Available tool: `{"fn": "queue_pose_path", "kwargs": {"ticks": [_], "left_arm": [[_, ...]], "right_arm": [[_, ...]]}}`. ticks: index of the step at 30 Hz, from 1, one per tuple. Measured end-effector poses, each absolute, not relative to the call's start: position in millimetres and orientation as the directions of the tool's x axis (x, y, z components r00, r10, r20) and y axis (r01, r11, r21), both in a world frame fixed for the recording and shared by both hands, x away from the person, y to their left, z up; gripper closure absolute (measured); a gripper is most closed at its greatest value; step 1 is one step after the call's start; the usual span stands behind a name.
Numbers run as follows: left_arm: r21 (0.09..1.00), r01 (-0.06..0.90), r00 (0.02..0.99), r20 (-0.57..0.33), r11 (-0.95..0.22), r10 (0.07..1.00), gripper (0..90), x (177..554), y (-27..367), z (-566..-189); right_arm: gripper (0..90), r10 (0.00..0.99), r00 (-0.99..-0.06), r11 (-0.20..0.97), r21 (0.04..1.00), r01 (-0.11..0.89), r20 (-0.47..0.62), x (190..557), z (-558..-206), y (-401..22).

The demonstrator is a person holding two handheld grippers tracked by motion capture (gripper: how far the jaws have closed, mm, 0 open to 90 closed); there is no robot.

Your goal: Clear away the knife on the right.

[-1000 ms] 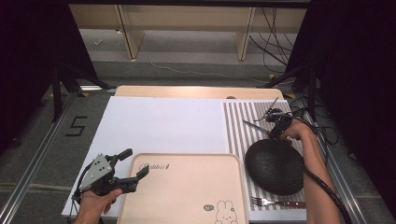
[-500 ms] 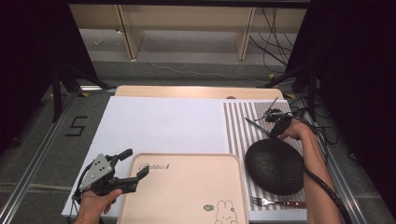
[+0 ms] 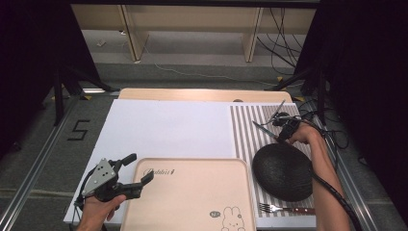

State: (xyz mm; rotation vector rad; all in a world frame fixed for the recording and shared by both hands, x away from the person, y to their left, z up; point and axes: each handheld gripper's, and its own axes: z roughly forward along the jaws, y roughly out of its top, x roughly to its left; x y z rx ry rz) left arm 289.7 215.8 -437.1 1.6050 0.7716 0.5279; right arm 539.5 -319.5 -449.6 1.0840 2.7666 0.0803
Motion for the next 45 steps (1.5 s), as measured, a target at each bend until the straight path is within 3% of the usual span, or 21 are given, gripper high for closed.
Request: {"fn": "queue_pose_path", "kwargs": {"ticks": [18, 29, 45], "left_arm": [[0.980, 0.190, 0.673, -0.085, -0.060, 0.735, 15.7, 290.0, 216.4, -437.4], [0.980, 0.189, 0.672, -0.087, -0.057, 0.736, 15.7, 289.9, 216.5, -437.4], [0.982, 0.183, 0.674, -0.089, -0.050, 0.733, 15.7, 289.6, 216.0, -437.2]], "right_arm": [[77.7, 0.717, -0.669, 0.695, 0.127, 0.708, -0.193, 545.1, -447.4, -315.9], [77.7, 0.713, -0.650, 0.696, 0.155, 0.701, -0.262, 549.2, -425.8, -313.2], [77.7, 0.704, -0.680, 0.710, 0.222, 0.668, -0.207, 520.1, -392.9, -282.3]]}}
